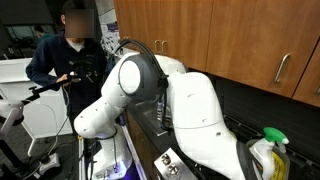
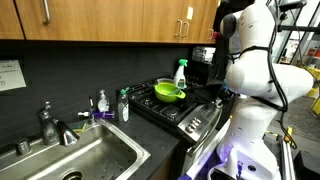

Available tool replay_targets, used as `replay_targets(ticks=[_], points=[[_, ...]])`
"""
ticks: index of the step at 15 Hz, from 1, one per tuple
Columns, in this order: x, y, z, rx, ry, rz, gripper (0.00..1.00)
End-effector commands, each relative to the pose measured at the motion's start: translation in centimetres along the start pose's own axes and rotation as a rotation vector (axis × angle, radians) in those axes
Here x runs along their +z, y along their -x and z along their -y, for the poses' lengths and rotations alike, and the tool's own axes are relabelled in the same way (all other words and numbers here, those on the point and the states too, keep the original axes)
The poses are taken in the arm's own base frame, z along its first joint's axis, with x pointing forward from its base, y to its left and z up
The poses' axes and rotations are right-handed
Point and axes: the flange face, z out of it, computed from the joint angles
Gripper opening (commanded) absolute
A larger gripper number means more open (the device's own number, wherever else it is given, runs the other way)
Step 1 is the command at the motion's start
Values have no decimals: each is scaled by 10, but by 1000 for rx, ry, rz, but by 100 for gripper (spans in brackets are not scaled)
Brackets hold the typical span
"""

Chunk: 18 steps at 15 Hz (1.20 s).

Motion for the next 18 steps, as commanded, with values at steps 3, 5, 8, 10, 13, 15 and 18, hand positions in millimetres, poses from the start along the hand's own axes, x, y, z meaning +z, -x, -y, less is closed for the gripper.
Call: replay_targets(ticks=[3,5,8,10,13,15,18], points=[[-59,-22,5,6,-124,30,100],[-71,-24,5,-2,-143,35,100],[-77,-7,2,-40,-148,37,100],[-76,9,0,-71,-142,43,100],[-76,29,-3,-104,-138,51,100],[-72,42,-3,-119,-133,46,100],[-66,53,-3,-137,-121,41,100]])
